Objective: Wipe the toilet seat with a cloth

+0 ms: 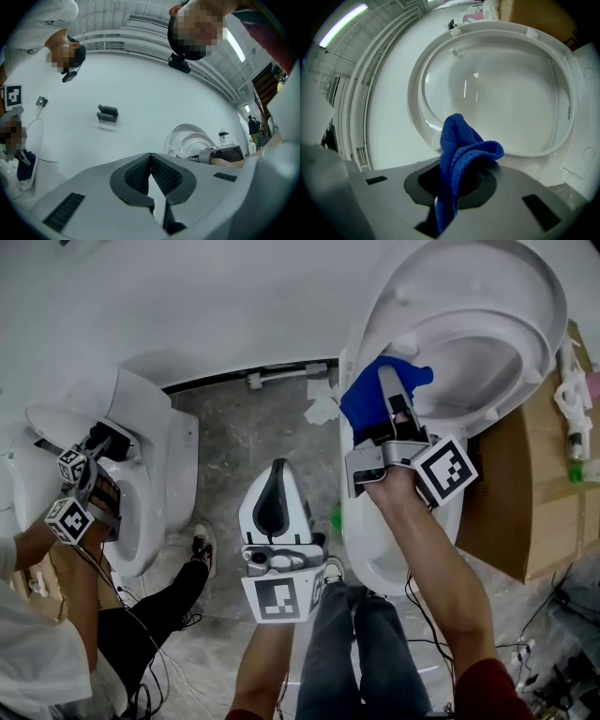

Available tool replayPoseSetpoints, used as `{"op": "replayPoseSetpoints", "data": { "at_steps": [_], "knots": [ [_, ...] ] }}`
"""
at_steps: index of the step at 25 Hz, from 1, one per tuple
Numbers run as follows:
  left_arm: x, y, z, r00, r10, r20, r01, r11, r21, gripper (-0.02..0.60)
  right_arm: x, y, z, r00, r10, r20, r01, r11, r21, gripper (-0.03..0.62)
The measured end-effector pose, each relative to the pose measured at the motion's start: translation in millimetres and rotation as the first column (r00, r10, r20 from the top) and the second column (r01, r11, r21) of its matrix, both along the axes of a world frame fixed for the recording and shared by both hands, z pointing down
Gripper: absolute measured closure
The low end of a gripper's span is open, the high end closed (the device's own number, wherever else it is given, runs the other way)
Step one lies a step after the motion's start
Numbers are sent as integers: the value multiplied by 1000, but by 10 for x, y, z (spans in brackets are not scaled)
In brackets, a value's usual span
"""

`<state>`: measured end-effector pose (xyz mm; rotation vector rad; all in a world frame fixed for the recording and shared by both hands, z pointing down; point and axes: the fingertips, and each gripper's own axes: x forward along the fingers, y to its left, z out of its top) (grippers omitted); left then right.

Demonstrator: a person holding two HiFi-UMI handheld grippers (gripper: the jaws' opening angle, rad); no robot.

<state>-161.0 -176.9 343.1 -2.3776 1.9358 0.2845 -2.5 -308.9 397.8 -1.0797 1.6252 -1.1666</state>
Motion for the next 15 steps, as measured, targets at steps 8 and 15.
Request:
{"op": "replayPoseSetpoints", "data": {
  "at_steps": [8, 15],
  "knots": [
    [86, -10, -114, 1000, 10, -5, -10, 1000, 3, 565, -111, 16, -319, 886, -43, -462, 86, 993, 74, 540],
    [172, 13, -130, 1000, 24, -3, -24, 1000, 2, 566, -254, 146, -492, 413, 77, -907, 201, 964, 173, 540]
  ]
}}
